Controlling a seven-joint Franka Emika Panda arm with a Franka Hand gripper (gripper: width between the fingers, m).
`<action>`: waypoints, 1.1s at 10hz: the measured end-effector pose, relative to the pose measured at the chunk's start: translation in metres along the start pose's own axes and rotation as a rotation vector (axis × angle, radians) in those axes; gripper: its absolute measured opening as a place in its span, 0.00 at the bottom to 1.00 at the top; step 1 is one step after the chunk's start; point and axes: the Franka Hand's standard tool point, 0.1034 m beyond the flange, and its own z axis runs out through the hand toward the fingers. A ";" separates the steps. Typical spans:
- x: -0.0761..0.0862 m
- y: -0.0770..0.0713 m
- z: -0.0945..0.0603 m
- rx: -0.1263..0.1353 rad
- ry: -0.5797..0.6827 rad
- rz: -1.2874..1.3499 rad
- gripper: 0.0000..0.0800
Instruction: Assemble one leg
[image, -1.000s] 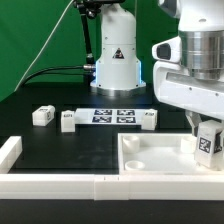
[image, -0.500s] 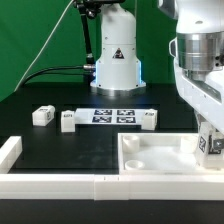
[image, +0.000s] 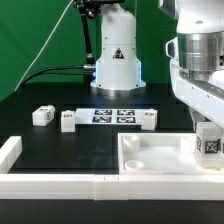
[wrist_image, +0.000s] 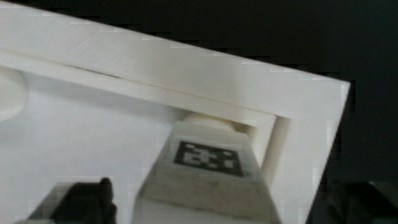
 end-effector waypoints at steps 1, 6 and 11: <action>0.000 0.000 0.000 -0.001 0.000 -0.168 0.80; -0.005 0.003 0.004 -0.011 0.005 -0.733 0.81; 0.001 0.004 0.003 -0.033 0.016 -1.256 0.81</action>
Offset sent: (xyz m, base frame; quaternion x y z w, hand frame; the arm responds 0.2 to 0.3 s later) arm -0.0124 0.0028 -0.0030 -0.0077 0.0259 -0.2025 0.9789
